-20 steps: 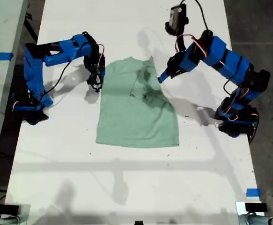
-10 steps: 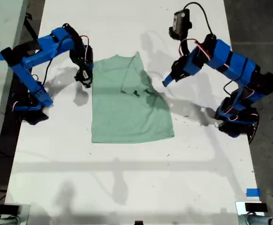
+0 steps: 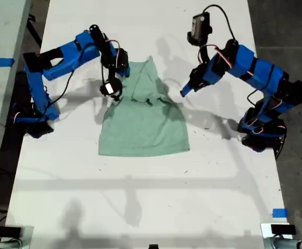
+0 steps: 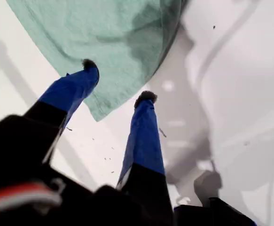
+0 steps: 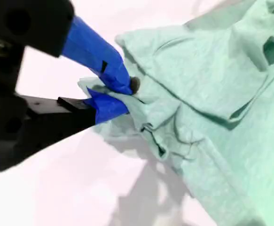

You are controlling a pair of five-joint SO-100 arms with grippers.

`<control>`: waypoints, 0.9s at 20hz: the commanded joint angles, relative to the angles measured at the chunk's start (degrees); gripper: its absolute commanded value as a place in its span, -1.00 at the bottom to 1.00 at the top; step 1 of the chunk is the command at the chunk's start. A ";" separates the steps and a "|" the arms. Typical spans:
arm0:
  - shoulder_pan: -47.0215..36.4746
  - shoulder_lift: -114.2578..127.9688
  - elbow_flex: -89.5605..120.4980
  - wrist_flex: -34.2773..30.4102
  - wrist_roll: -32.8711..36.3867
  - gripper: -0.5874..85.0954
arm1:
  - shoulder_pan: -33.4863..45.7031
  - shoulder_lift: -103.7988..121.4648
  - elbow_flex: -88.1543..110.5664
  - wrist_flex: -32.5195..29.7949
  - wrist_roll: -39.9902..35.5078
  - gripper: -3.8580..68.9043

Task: Fold tshirt

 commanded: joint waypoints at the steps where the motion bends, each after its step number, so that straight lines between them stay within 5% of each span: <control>1: 2.37 -6.77 -9.05 -5.27 0.26 -0.98 | -0.18 4.39 -0.09 -1.93 0.88 -0.34; 3: 3.52 -10.55 -9.14 -8.26 1.93 -0.98 | -0.18 4.75 0.97 -2.20 0.88 -0.34; 4: 3.69 -12.30 -9.05 -8.53 2.20 -0.85 | -0.09 4.75 1.32 -2.46 0.97 -0.34; 5: 3.78 -13.45 -8.96 -7.73 2.81 -0.44 | 0.00 4.75 1.76 -2.64 1.05 -0.34; 7: 3.16 -11.07 -8.79 -2.11 1.67 -0.25 | 0.09 4.83 2.81 -2.99 1.49 -0.33; 13: 5.80 15.82 2.99 14.24 -1.23 -0.24 | -1.76 10.46 9.76 -3.16 3.25 -0.38; 18: 14.06 39.37 36.47 3.69 -11.07 -0.24 | -9.14 10.99 19.42 -9.40 7.82 -0.24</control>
